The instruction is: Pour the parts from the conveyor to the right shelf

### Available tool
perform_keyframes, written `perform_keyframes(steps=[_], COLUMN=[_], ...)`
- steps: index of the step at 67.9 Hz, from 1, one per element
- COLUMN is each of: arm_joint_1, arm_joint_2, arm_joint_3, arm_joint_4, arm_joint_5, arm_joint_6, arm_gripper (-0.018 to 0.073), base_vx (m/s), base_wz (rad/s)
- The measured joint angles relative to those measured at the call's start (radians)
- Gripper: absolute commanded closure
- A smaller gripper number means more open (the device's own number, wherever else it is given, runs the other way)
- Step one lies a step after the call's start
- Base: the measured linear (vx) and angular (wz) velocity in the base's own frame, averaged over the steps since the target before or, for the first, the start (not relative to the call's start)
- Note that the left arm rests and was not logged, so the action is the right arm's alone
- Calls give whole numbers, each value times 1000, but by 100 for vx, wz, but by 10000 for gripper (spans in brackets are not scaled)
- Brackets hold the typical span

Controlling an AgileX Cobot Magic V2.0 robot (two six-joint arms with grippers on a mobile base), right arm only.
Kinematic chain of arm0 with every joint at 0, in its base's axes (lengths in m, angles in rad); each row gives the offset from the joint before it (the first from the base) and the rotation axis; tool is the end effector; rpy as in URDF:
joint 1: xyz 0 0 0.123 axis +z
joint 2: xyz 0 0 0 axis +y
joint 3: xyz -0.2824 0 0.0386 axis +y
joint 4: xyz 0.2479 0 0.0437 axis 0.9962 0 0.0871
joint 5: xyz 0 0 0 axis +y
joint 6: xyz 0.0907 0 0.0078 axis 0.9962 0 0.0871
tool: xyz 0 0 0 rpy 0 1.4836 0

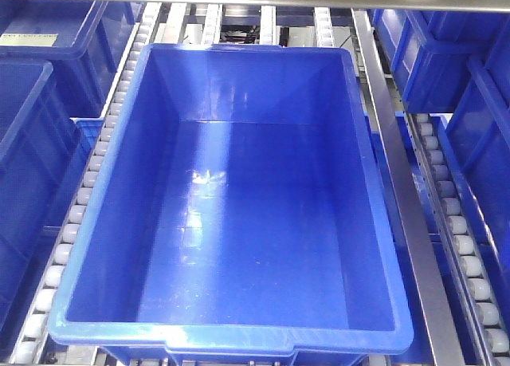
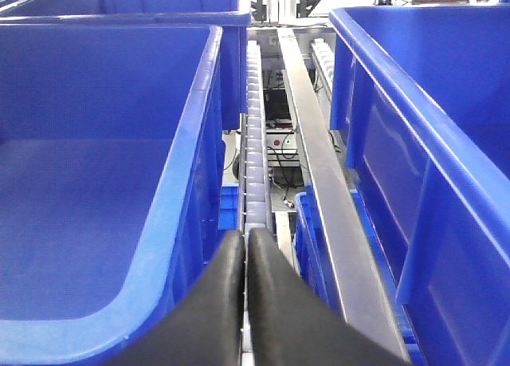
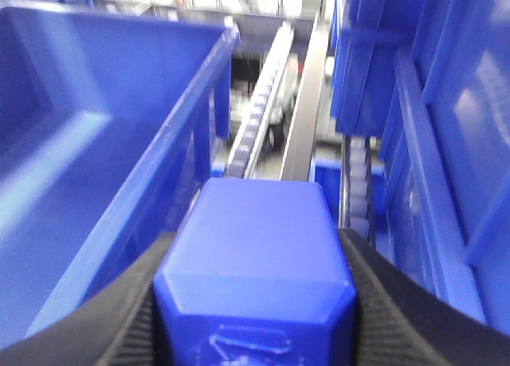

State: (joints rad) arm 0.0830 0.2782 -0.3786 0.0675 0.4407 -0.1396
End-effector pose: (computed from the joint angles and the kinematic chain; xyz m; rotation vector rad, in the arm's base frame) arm 0.0690 0.0084 0.2832 -0.1673 1.8153 0.0294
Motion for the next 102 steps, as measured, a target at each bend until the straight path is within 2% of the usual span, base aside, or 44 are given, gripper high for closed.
perform_keyframes(steps=[11,35,42,57,69,90,102], arm_joint_1=[32,329,396,506,554,558,558], arm_joint_2=[184,656,807,1122,1343,1677,1806], arm_joint_3=[-102,-389,-501,-752,-940,-1272,-1394], arm_joint_4=[0,-40,-68,-102,-110,-124,-128], arm_joint_5=[-27,-18,27,163,279,540,594], arm_joint_6=[0,24,64,79,80,79,77], arm_gripper=[565,564,564,564,564,564,564], base_vx=[0,0,0,0,0,0,0], base_wz=[0,0,0,0,0,0,0])
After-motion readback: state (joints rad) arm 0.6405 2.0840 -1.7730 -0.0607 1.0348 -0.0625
